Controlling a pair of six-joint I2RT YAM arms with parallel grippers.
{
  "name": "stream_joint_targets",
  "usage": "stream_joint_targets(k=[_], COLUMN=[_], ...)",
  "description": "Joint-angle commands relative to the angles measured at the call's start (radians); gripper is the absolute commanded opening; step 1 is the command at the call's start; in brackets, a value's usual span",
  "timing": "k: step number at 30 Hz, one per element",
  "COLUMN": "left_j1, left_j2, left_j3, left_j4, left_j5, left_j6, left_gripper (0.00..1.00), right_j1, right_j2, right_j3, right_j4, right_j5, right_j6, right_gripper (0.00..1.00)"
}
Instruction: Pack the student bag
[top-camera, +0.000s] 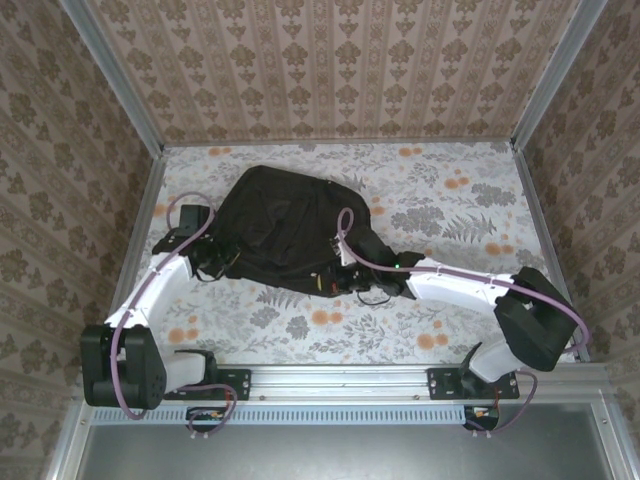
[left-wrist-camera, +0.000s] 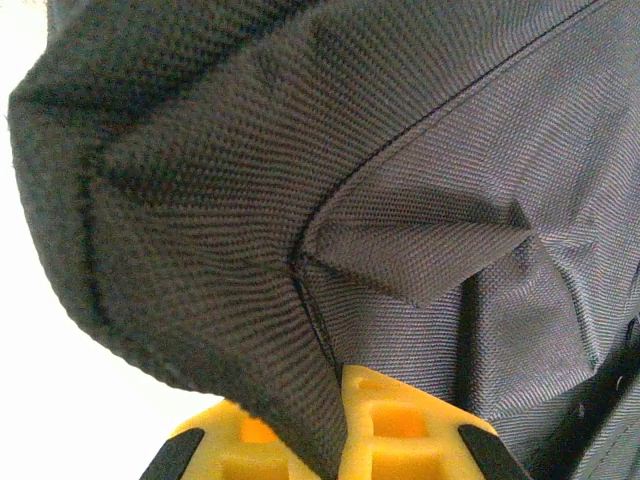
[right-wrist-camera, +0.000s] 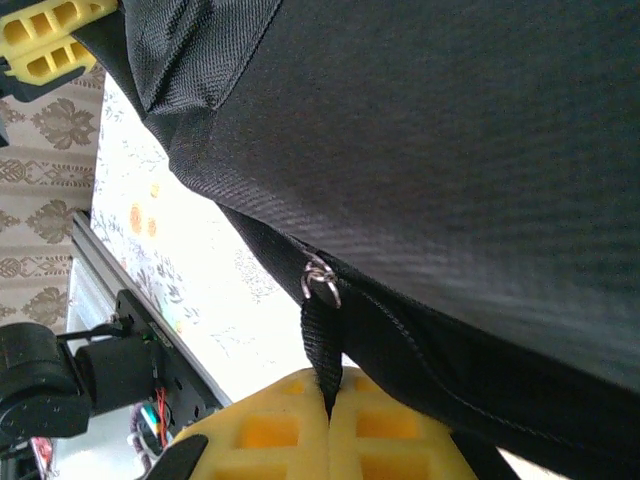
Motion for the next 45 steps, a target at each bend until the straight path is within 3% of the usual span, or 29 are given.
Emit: stream_joint_targets(k=[1,12,18,24,27,29,33,38,45], left_j1=[0.025,0.037,-0.024,-0.091,-0.085,-0.080,-0.070,-0.062,-0.073], left_j2=[0.003,0.030,0.176,0.386,0.455,0.477,0.386,0.201,-0.064], left_j3=[0.038,0.068,0.227,0.450,0.543,0.618,0.569,0.384,0.103], left_j4=[-0.033,-0.049,-0.073,-0.132,-0.146,-0.216,-0.237,-0.249,-0.225], left_j5=[-0.122,-0.125,-0.082,-0.021,0.029,0.028,0.039,0.087,0.120], left_j6=[0.045,0.060,0.147,0.212,0.233,0.241,0.213,0.138,-0.039], left_gripper=[0.00,0.00,0.01,0.19,0.52,0.60,0.64,0.64,0.55], right_j1=[-0.048,-0.175,-0.154,-0.030,0.006,0.016,0.026,0.040,0.075], right_j2=[-0.055,-0.187,-0.176,-0.173,-0.158,-0.135,-0.099,-0.019,0.055], right_j3=[0.046,0.073,0.088,0.129,0.128,0.144,0.171,0.196,0.254], right_j4=[-0.222,-0.427,-0.395,-0.364,-0.295,-0.261,-0.183,-0.068,0.012], right_j5=[-0.046,0.008,-0.136,-0.140,-0.128,-0.101,-0.063,-0.058,-0.055], right_j6=[-0.105,-0.204,-0.156,-0.100,-0.035,0.007,0.068,0.145,0.198], right_gripper=[0.00,0.00,0.00,0.00,0.00,0.00,0.00,0.00,0.00])
